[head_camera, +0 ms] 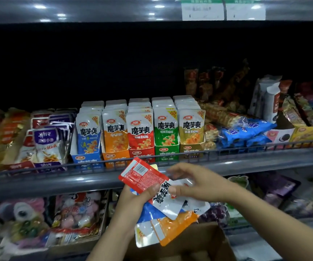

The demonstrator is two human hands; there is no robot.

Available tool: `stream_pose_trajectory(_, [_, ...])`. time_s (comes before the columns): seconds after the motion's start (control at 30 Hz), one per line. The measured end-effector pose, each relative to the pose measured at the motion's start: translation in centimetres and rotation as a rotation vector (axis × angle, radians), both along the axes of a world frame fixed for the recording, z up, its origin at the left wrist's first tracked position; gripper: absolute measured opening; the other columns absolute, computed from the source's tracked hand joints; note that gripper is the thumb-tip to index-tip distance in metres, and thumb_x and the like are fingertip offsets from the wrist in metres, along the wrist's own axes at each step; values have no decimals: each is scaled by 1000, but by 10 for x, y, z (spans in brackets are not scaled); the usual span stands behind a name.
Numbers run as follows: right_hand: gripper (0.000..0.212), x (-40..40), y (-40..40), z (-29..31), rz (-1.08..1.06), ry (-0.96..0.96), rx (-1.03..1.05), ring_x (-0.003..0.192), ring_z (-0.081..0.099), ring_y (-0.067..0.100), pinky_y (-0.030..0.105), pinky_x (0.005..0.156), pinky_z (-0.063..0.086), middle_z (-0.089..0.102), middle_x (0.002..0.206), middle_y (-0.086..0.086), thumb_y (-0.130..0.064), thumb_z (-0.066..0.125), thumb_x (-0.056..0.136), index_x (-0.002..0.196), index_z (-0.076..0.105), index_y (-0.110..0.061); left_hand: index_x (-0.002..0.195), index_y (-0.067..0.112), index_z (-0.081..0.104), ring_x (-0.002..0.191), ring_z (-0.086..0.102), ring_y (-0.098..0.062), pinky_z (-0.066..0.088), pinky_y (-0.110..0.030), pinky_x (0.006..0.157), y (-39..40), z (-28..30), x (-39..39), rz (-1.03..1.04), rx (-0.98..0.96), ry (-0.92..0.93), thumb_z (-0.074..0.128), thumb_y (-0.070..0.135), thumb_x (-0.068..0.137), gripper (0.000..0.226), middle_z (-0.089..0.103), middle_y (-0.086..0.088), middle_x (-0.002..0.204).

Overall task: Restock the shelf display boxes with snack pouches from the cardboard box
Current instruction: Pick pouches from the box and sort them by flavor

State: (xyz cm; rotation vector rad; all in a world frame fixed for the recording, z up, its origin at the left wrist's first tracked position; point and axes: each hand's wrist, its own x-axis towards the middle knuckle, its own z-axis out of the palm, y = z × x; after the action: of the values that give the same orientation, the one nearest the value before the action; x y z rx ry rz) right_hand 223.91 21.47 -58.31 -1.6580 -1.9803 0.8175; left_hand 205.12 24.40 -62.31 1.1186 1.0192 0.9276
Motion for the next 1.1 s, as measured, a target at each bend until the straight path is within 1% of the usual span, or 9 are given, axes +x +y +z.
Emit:
stream_pose_trajectory(0.1, [52,-12,-2,-18,19,67,-109,100,61,-1,26,91,49,65,111,-15,-58,69,72,114,58,-29,98,15,62,88,70,-31,51,-52,89,-1,-3,-9,7,-7,-13,78,25,58,44,75,-7,89])
stream_pose_trajectory(0.23, [26,-24,0,-24,-43,175,-163,78,65,0,21,72,51,70,84,-12,-38,80,71,85,62,-26,89,9,62,67,70,-22,55,-30,60,-4,-8,-19,36,-60,-43,71,7,78,15,74,-8,79])
stream_pose_trajectory(0.43, [22,-39,-2,-42,-160,379,-183,85,70,23,41,81,56,74,93,6,-22,77,76,94,69,-12,91,13,64,82,70,-25,55,-35,73,-10,-16,-34,38,-53,4,73,10,78,16,73,-8,90])
stream_pose_trajectory(0.57, [14,-46,-5,-49,-326,518,-217,79,71,22,37,72,58,73,90,8,-14,73,81,91,63,-15,104,15,59,89,70,-26,56,-40,78,-12,-18,-46,-3,-63,18,70,7,80,27,72,-9,99])
stream_pose_trajectory(0.7, [4,-42,-7,-44,-460,473,9,80,71,23,47,80,56,74,85,5,-14,67,86,84,65,-16,102,22,59,86,72,-23,56,-43,79,-13,-18,-56,47,-30,54,72,10,82,27,74,-3,95])
stream_pose_trajectory(0.87, [30,-30,-13,-7,-431,228,273,51,55,14,30,58,45,64,60,4,-34,63,87,68,66,-11,99,21,59,84,71,-28,56,-42,74,-9,-15,-64,73,-39,36,71,13,82,22,74,-6,93])
stream_pose_trajectory(0.97, [35,-25,-14,18,-381,185,283,34,38,3,16,45,32,44,40,-8,-33,62,87,53,62,-26,98,21,58,83,71,-28,56,-40,70,-9,-13,-65,85,-50,22,72,15,81,23,74,-6,91])
stream_pose_trajectory(1.07, [10,-22,-11,33,-321,281,238,48,59,-2,9,51,43,67,60,-9,-30,66,83,80,74,-24,96,21,57,80,71,-27,56,-37,66,-8,-11,-64,99,-53,20,72,16,81,22,73,-6,91])
stream_pose_trajectory(1.1, [16,-22,-11,37,-308,293,229,58,64,-1,13,60,48,71,69,-7,-35,66,78,82,74,-22,96,20,56,78,71,-27,55,-36,63,-8,-10,-63,100,-54,20,72,16,81,22,73,-7,90])
